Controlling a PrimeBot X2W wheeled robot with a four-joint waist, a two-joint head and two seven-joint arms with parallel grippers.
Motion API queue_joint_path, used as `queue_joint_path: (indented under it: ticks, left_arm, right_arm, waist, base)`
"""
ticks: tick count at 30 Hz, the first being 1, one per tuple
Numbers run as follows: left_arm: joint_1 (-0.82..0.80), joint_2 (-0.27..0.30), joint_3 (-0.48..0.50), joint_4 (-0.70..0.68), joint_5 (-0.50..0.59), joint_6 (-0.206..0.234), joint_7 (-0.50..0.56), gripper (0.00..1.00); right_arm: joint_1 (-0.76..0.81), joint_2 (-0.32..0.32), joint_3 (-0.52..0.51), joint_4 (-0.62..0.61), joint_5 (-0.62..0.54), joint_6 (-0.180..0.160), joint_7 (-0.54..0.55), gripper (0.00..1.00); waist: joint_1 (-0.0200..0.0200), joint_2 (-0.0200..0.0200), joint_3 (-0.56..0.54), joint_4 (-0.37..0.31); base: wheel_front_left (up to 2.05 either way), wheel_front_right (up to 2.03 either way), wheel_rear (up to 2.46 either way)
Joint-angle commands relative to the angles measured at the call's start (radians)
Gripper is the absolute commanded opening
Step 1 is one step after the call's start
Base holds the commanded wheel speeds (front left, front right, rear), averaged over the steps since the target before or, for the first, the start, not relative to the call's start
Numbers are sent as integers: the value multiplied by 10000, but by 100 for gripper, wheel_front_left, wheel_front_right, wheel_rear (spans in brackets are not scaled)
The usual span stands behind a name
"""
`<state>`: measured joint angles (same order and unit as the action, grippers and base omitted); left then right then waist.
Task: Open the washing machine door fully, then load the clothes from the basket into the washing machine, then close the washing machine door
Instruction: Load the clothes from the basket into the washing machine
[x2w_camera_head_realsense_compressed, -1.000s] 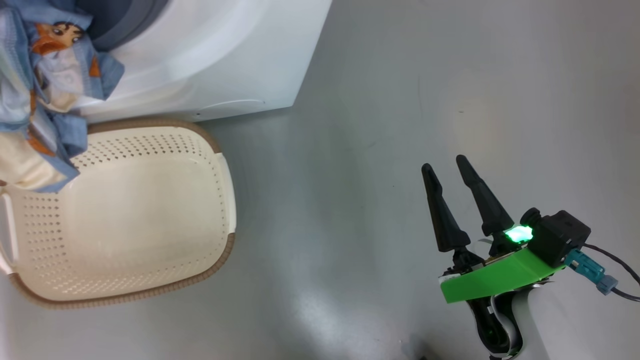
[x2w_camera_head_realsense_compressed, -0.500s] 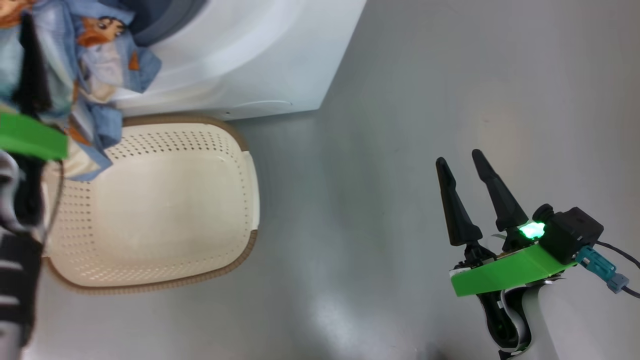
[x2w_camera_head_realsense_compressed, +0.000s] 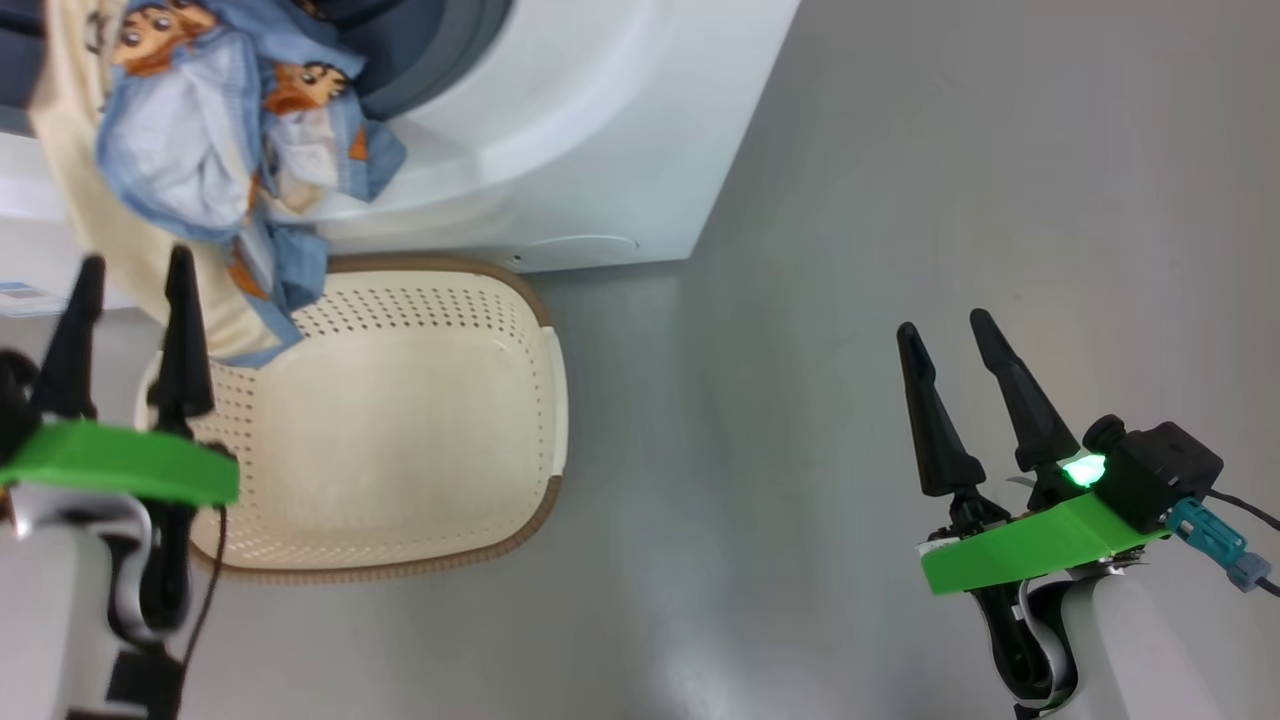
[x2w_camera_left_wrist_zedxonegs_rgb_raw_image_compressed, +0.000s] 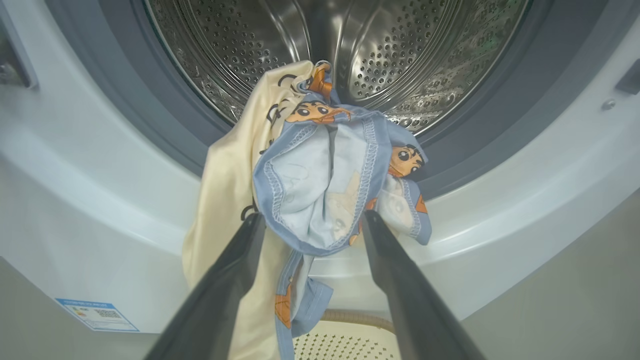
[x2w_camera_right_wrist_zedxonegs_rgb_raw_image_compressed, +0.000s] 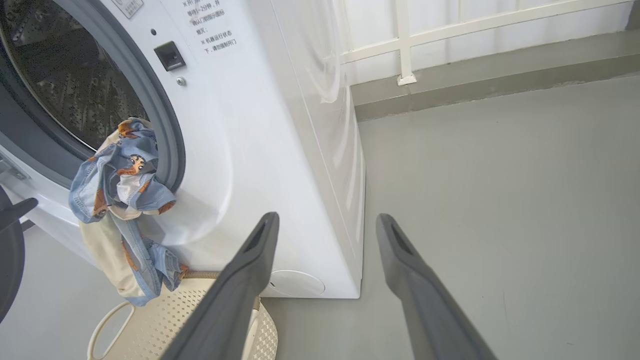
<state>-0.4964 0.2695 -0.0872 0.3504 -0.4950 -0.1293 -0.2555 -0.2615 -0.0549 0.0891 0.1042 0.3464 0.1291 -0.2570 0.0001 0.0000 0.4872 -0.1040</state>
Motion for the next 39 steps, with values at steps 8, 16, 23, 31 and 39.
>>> queue_joint_path:
  ticks: [8,16,23,31,39]
  left_arm:
    - [1555,-28,844,-1020,254,-13,-62,100]
    - [2866,-343,1274,-1870,348,-13,-62,100]
    - [3410,-582,1483,-2287,374,-13,-62,100]
    - [3137,-443,1396,-1918,110,-13,-62,100]
    - [2215,4,919,-953,-292,-13,-63,100]
  right_arm:
    - [460,-143,153,-104,-22,16,-48,100]
    - [624,-275,147,-115,28,16,-48,100]
    - [636,-325,92,-131,48,16,-48,100]
    - [535,-277,159,-189,40,16,-48,100]
    - [331,-195,194,-298,-15,16,-48,100]
  waist:
    - [-1,0,-540,298]
    - [-1,0,-728,384]
    - [-1,0,-740,439]
    - [-1,0,-512,362]
    - [-1,0,-32,262]
  base:
    - [0,0,0]
    - [0,0,0]
    - [0,0,0]
    - [0,0,0]
    - [0,0,0]
